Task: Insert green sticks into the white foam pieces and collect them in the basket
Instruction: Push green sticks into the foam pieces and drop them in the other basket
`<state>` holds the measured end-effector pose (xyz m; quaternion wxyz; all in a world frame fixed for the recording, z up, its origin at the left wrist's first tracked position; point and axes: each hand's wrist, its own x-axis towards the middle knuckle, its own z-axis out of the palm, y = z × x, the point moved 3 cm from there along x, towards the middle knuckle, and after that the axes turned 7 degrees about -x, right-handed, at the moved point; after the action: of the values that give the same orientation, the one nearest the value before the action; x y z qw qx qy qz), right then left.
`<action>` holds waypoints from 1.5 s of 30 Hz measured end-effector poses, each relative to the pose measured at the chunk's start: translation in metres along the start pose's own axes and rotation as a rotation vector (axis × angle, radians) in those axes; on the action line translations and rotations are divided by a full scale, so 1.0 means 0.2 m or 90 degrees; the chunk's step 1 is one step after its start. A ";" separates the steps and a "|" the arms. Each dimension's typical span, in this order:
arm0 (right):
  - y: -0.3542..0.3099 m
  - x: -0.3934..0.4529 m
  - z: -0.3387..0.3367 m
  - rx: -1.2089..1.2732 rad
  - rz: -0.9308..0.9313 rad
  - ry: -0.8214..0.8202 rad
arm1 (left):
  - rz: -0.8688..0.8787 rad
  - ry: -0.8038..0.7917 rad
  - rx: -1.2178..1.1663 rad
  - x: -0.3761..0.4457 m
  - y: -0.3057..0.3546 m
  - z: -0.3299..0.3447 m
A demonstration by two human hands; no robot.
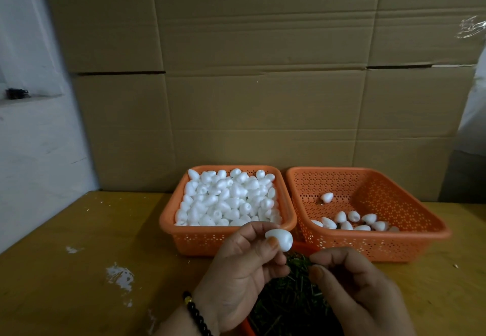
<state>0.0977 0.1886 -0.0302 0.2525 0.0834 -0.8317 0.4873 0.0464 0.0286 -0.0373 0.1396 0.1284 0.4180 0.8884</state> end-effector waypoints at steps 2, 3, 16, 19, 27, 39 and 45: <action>0.00 0.00 0.00 0.013 -0.003 0.006 | -0.006 0.008 -0.025 0.00 -0.01 0.00; 0.00 0.00 0.00 0.018 -0.007 0.010 | -0.008 0.012 -0.036 0.00 -0.01 0.00; 0.00 0.01 -0.01 0.054 -0.023 0.061 | -0.036 0.045 -0.005 -0.02 0.00 0.02; 0.00 0.01 -0.01 0.058 -0.030 0.069 | -0.044 0.061 0.016 -0.02 0.00 0.03; -0.01 0.01 -0.02 0.049 -0.049 0.091 | -0.065 0.073 0.057 -0.03 -0.01 0.04; 0.01 0.01 -0.03 0.019 -0.060 0.114 | -0.062 0.079 0.082 -0.04 -0.02 0.07; 0.02 0.02 -0.02 0.017 -0.055 0.101 | -0.062 0.067 0.085 -0.04 -0.02 0.08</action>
<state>0.0944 0.1936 -0.0305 0.3375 0.0839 -0.7981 0.4921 0.0600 0.0391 -0.0318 0.1519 0.0702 0.4890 0.8561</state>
